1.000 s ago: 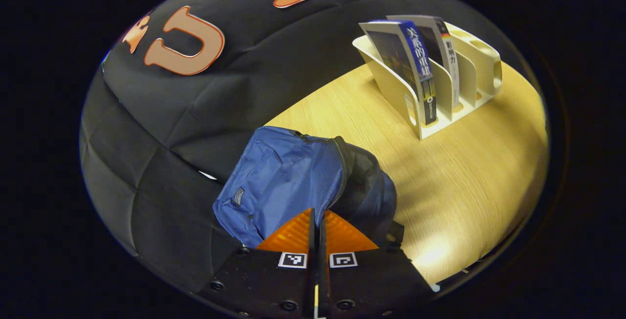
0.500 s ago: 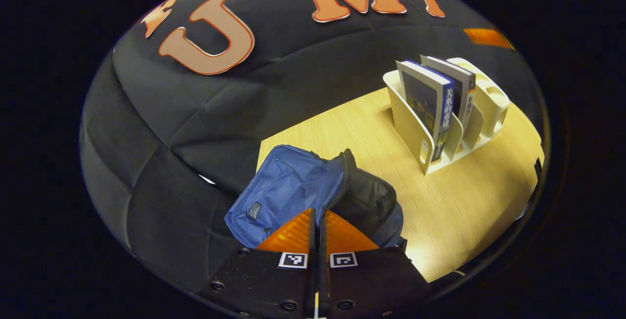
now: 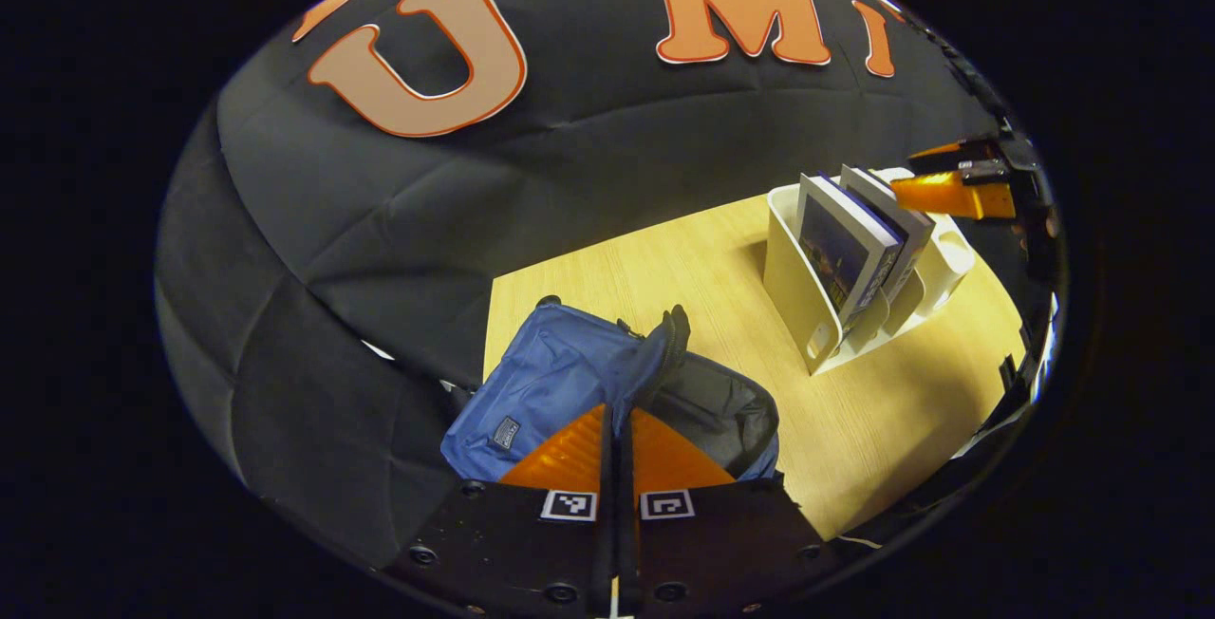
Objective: Open the schoolbag, grab two books from the bookshelf and put them into the schoolbag.
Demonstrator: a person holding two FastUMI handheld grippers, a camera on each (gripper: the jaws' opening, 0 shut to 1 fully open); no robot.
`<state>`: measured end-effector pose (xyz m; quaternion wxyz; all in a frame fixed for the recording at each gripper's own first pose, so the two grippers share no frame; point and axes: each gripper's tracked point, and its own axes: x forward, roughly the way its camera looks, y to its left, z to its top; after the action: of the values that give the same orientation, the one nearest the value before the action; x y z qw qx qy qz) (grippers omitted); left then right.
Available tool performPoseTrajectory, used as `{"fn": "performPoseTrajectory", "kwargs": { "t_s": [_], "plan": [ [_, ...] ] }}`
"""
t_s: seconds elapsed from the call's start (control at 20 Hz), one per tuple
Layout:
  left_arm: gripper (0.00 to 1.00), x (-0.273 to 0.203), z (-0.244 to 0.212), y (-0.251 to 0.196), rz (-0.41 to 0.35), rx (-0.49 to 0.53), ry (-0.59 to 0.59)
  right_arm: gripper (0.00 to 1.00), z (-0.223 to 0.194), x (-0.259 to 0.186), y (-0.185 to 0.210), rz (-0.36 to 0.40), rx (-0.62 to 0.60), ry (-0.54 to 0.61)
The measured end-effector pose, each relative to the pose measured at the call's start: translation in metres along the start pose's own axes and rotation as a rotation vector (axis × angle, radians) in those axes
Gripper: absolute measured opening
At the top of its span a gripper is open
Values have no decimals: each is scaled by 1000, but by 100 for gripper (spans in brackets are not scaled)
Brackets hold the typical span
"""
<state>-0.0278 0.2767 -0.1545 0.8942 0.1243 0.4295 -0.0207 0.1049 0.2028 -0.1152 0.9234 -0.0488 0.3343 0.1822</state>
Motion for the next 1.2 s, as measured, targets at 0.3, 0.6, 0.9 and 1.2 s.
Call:
{"fn": "performPoseTrajectory", "kwargs": {
  "t_s": [0.3,0.6,0.9,1.2],
  "plan": [
    [2,9,15,10,-115,-45,32,95,-3,36,10,-46,2,156],
    [2,15,25,16,-156,-22,24,90,-13,65,8,-83,53,286],
    [2,15,25,17,-175,-26,5,74,-42,92,12,-98,63,472],
    [3,15,16,17,-193,-67,-12,41,-43,94,1,-165,158,532]
  ]
}}
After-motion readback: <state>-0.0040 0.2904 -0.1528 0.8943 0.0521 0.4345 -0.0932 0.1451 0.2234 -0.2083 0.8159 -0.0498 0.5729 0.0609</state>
